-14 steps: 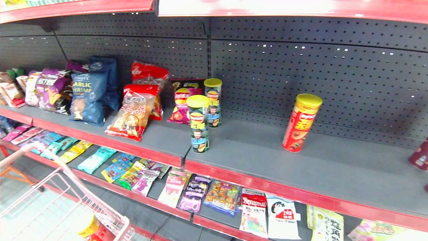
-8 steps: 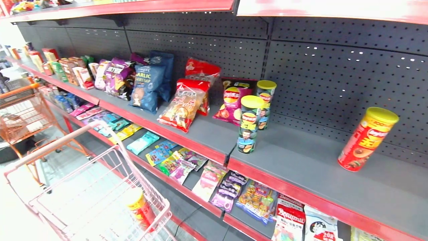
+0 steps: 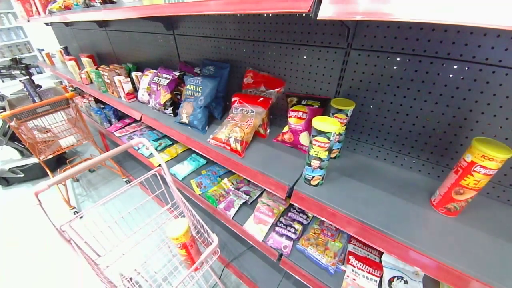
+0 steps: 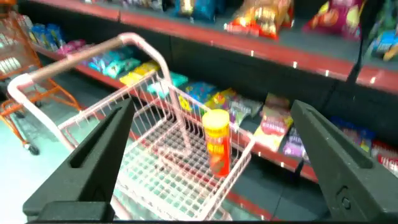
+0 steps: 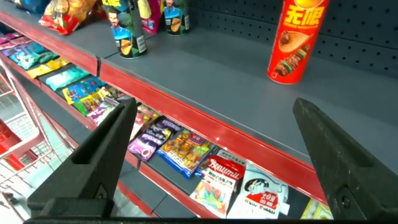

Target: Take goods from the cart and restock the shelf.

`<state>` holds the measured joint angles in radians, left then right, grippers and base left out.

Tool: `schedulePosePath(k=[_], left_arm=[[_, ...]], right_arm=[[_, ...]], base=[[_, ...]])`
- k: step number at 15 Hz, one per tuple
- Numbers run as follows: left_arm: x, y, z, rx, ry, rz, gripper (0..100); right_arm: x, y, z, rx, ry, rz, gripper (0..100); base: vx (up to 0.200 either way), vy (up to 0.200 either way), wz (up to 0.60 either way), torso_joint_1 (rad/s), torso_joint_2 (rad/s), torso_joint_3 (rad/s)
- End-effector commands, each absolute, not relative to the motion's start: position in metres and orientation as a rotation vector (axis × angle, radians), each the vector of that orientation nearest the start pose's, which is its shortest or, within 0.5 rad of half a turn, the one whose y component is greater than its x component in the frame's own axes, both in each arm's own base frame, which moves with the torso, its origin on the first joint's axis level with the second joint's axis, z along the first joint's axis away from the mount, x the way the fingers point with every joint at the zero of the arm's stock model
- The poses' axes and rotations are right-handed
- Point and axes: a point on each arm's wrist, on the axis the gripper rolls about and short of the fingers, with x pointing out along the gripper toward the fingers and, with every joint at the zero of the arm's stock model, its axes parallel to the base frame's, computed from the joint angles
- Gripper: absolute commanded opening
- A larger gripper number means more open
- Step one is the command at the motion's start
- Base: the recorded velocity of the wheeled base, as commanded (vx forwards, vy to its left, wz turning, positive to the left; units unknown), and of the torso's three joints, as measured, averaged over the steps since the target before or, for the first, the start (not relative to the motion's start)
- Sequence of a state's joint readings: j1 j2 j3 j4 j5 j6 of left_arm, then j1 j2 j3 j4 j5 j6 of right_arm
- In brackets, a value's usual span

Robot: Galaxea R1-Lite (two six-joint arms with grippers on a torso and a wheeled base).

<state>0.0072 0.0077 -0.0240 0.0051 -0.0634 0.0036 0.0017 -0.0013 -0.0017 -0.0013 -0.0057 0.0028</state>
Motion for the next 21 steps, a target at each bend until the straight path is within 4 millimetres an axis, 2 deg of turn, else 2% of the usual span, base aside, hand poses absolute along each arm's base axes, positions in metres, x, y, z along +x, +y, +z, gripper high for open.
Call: schedulePosePath(k=[1,2,3,5,7,10,12,13,14,15,16,18,21], left_arm=[[-0.004,-0.001,0.183,-0.112,-0.006,-0.063,100],[0.011,-0.001,0.213,-0.179,0.004,-0.057,100],[0.013,-0.001,0.210,-0.165,0.020,-0.057,100],[0.009,-0.001,0.184,-0.091,0.062,-0.057,100],[0.003,-0.001,0.165,-0.088,0.076,-0.054,100],[0.012,0.000,0.159,-0.101,0.154,-0.005,100],[0.060,0.001,0.176,-0.102,0.319,0.033,100],[0.073,0.002,0.181,-0.102,0.344,0.059,100],[0.112,0.011,0.189,-0.113,0.412,0.144,100],[0.131,0.017,0.189,-0.123,0.436,0.164,100],[0.162,0.021,0.183,-0.135,0.421,0.091,100],[0.185,0.022,0.162,-0.104,0.426,-0.038,100],[0.213,0.025,0.116,-0.064,0.457,-0.073,100]], right_arm=[[-0.023,0.000,0.076,0.002,-0.003,-0.002,100],[-0.023,0.000,0.076,0.002,-0.003,-0.002,100],[-0.023,0.000,0.076,0.002,-0.003,-0.002,100],[-0.023,0.000,0.076,0.002,-0.003,-0.002,100],[-0.023,0.000,0.076,0.002,-0.003,-0.002,100],[-0.023,0.000,0.076,0.002,-0.003,-0.003,100],[-0.023,0.000,0.076,0.002,-0.003,-0.002,100],[-0.023,0.000,0.076,0.002,-0.003,-0.002,100],[-0.023,0.000,0.076,0.002,-0.003,-0.002,100],[-0.023,0.000,0.076,0.002,-0.003,-0.002,100],[-0.023,0.000,0.076,0.000,-0.003,-0.002,100],[-0.023,0.000,0.076,0.000,-0.003,-0.002,100],[-0.023,0.000,0.076,-0.005,-0.003,-0.002,100]], base=[[0.000,0.000,0.00,0.000,0.00,0.000],[0.000,0.000,0.00,0.000,0.00,0.000],[0.000,0.000,0.00,0.000,0.00,0.000],[0.000,0.000,0.00,0.000,0.00,0.000],[0.000,0.000,0.00,0.000,0.00,0.000],[0.000,0.000,0.00,0.000,0.00,0.000],[0.000,0.000,0.00,0.000,0.00,0.000],[0.000,0.000,0.00,0.000,0.00,0.000],[0.000,0.000,0.00,0.000,0.00,0.000],[0.000,0.000,0.00,0.000,0.00,0.000],[0.000,0.000,0.00,0.000,0.00,0.000],[0.000,0.000,0.00,0.000,0.00,0.000],[0.000,0.000,0.00,0.000,0.00,0.000]])
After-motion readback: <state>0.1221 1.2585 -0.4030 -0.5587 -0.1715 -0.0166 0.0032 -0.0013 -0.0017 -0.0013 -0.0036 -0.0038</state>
